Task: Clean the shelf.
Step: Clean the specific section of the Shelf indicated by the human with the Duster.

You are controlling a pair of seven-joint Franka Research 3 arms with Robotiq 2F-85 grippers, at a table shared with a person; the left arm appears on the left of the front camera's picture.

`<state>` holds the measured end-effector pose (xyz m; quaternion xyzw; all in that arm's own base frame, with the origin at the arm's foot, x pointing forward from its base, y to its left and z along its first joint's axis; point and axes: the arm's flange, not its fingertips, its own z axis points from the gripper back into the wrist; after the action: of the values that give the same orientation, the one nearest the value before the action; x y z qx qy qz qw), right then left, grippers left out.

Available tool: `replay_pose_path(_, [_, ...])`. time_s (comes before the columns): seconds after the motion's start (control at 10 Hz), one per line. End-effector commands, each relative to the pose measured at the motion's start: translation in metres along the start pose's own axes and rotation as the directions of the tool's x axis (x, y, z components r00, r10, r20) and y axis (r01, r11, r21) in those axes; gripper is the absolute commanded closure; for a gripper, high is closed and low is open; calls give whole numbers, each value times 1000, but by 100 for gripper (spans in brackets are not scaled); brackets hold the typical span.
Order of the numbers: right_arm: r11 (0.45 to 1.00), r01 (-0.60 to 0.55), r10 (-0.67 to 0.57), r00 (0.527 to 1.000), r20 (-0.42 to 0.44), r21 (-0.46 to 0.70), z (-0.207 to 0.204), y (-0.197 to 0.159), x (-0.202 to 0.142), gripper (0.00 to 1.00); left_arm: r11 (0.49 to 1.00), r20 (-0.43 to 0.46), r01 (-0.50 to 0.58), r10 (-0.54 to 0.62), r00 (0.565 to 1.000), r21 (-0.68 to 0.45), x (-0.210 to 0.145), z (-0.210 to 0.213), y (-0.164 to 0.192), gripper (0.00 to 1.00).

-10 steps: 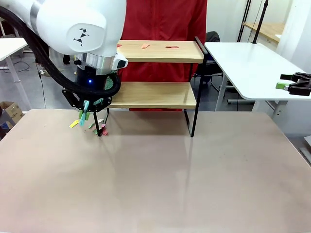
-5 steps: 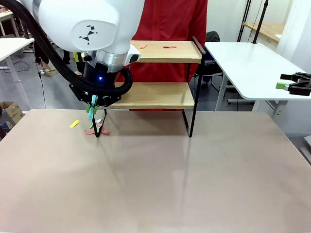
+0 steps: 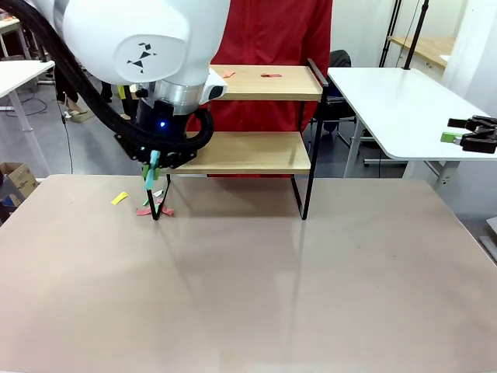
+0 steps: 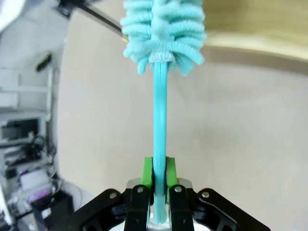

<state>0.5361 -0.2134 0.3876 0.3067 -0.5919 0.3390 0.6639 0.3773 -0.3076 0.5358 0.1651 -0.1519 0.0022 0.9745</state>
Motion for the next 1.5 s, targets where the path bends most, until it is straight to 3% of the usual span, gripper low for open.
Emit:
replay_pose_path(0.0, [1000, 12, -12, 1000, -11, -14, -3, 1, 8, 0, 988, 140, 134, -122, 983, -75, -9, -2, 22, 87])
replay_pose_path(0.4, [1000, 12, -12, 1000, -11, -14, -3, 1, 8, 0, 911, 218, 394, -362, 906, -124, -22, -18, 58, 87])
replay_pose_path(0.7, [1000, 12, -12, 1000, -11, -14, -3, 1, 8, 0, 806, 314, 544, -467, 826, -232, -33, -30, 93, 87])
replay_pose_path(0.8, [1000, 12, -12, 1000, -11, -14, -3, 1, 8, 0, 763, 335, 594, -507, 794, -253, -34, -34, 102, 87])
replay_pose_path(1.0, [1000, 12, -12, 1000, -11, -14, -3, 1, 8, 0, 642, 412, 727, -611, 676, -242, -40, -37, 115, 87])
replay_pose_path(1.4, [1000, 12, -12, 1000, -11, -14, -3, 1, 8, 0, 462, 501, 831, -664, 555, -308, -46, -21, 164, 87])
